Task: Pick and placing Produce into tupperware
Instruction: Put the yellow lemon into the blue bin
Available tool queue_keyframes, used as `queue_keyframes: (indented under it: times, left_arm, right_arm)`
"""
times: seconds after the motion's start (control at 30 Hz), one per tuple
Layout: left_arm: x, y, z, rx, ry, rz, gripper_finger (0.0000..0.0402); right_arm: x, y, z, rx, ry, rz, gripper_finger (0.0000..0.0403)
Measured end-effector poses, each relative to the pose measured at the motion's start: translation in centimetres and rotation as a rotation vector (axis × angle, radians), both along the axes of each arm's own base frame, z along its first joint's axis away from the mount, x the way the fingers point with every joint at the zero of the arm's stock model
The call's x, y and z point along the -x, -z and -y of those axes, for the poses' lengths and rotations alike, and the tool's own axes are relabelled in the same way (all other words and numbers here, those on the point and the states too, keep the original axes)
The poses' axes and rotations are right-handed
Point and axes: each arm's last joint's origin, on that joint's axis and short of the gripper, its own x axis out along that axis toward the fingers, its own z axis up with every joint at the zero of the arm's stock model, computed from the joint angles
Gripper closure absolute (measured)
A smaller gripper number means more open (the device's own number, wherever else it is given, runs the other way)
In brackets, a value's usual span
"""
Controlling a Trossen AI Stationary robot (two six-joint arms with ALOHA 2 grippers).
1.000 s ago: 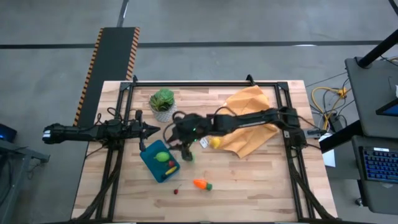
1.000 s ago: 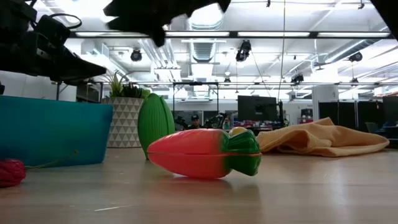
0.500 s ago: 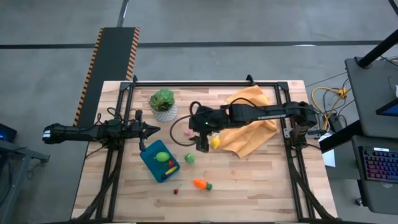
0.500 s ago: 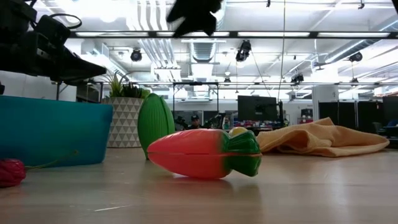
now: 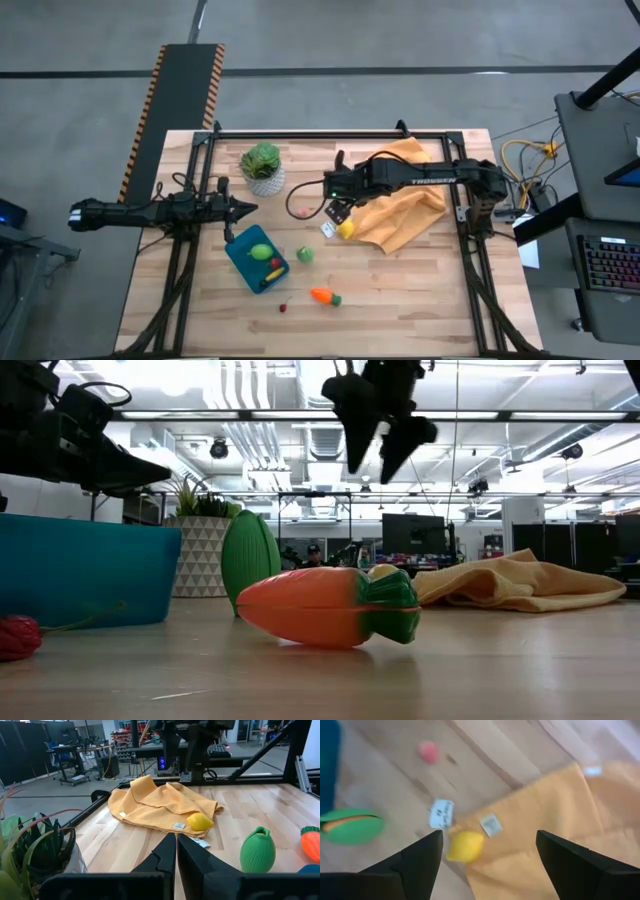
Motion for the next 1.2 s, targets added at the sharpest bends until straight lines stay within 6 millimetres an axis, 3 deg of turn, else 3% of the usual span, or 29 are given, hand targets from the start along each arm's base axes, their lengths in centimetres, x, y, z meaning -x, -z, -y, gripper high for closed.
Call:
queue_keyframes:
  times: [0.2,0.47,1.2]
  left_arm:
    - [0.0,0.0,0.0,-0.003,0.000,0.000,0.0402]
    - [0.0,0.0,0.0,-0.002,0.000,0.000,0.0402]
    - [0.0,0.0,0.0,0.001,0.000,0.001,0.0402]
  right_arm:
    - [0.3,1.0,-0.2,-0.034,0.124,-0.021,0.0090]
    - [0.9,3.9,-0.6,-0.062,0.253,-0.059,0.0090]
    - [0.4,8.7,-3.8,-0.109,0.262,0.084,0.0089]
